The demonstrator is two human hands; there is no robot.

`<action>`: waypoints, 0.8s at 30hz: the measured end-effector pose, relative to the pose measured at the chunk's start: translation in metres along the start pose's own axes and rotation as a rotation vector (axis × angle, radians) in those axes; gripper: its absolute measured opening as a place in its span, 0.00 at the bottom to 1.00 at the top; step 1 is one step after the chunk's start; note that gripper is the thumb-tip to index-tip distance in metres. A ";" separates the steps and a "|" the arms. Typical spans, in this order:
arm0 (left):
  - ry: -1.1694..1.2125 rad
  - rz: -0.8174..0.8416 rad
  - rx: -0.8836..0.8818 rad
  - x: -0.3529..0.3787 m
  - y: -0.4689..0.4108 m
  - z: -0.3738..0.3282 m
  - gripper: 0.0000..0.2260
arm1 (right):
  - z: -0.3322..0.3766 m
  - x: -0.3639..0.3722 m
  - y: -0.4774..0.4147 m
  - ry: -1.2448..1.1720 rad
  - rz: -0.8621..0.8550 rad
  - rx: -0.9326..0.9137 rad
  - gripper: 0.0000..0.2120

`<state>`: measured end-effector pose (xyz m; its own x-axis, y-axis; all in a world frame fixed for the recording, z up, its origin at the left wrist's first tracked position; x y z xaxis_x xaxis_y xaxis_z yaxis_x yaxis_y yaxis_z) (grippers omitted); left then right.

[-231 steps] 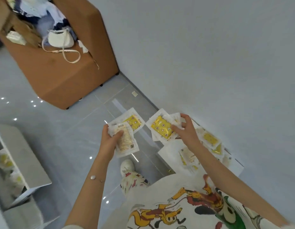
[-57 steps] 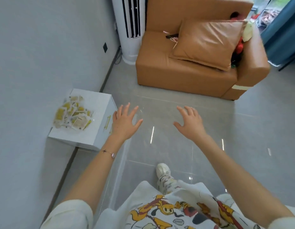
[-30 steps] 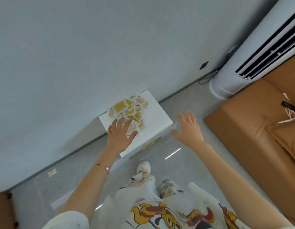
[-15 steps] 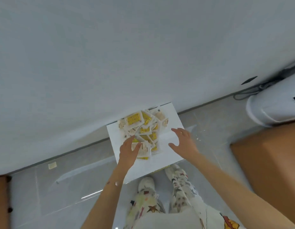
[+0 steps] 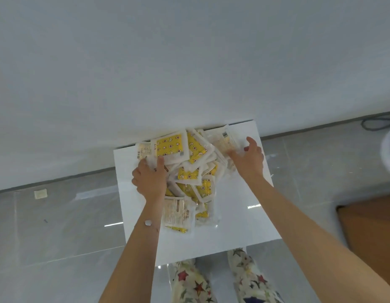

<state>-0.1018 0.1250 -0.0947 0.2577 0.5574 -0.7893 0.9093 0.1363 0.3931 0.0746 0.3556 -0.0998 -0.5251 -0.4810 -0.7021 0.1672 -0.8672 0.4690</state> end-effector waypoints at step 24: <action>0.364 -0.084 0.081 -0.036 0.001 0.001 0.11 | -0.025 -0.057 0.038 -0.428 -0.092 0.048 0.08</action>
<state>-0.1098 0.1047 -0.0665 0.0618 0.8035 -0.5921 0.9488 0.1368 0.2847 0.1315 0.3470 -0.0559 -0.8362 -0.2968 -0.4611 0.0702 -0.8919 0.4467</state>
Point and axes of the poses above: each hand's wrist, its own y-axis away from the middle knuckle, its own x-axis out of the palm, z = x × y, the point moved 5 cm from there along -y, towards the middle knuckle, and after that the axes turned 8 degrees about -z, right-handed, at the moved point
